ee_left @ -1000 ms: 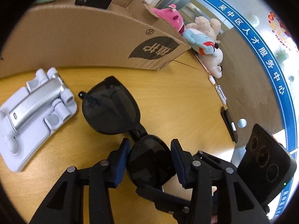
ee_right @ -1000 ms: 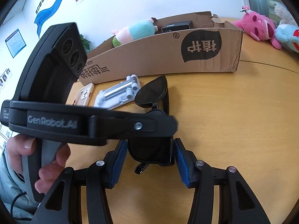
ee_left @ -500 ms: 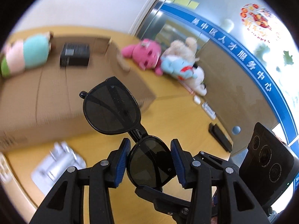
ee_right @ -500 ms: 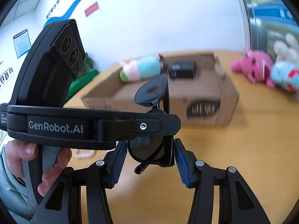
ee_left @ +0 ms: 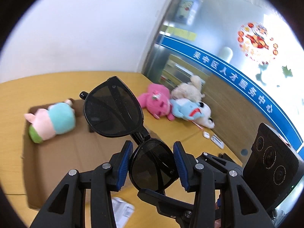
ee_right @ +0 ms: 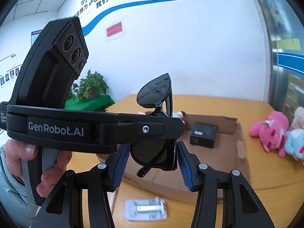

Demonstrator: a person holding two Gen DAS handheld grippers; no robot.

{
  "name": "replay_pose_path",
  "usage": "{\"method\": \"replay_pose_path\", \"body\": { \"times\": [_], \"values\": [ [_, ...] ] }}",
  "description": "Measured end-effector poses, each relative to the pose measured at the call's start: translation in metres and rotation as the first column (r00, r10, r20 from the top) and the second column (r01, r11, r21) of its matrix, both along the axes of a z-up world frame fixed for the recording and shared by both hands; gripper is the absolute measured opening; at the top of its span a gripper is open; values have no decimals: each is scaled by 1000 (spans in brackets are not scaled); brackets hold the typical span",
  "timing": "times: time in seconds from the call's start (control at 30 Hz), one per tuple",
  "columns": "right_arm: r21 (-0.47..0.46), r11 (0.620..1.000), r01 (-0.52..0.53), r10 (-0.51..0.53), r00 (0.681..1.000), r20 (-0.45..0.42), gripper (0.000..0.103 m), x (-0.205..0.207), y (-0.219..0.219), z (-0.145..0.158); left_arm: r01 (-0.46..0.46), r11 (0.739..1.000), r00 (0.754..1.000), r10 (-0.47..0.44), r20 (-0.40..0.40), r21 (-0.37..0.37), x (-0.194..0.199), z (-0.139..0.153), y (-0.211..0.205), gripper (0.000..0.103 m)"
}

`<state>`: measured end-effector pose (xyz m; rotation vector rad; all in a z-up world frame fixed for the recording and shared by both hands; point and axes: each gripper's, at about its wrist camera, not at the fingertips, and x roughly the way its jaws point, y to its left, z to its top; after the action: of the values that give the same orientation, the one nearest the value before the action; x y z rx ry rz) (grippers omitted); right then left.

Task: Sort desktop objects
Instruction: 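Lift the sunglasses with the left gripper and carry them into the box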

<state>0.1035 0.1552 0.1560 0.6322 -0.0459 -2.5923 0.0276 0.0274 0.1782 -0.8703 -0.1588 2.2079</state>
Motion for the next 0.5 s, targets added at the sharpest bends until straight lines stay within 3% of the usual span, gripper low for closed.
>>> {"method": "replay_pose_path", "body": {
  "times": [0.27, 0.5],
  "values": [
    [-57, 996, -65, 66, 998, 13, 49, -60, -37, 7, -41, 999, 998, 41, 43, -9, -45, 13, -35, 43],
    [-55, 996, -66, 70, 994, 89, 49, -104, -48, -13, -38, 998, 993, 42, 109, -41, -85, -13, -43, 43]
  ]
}}
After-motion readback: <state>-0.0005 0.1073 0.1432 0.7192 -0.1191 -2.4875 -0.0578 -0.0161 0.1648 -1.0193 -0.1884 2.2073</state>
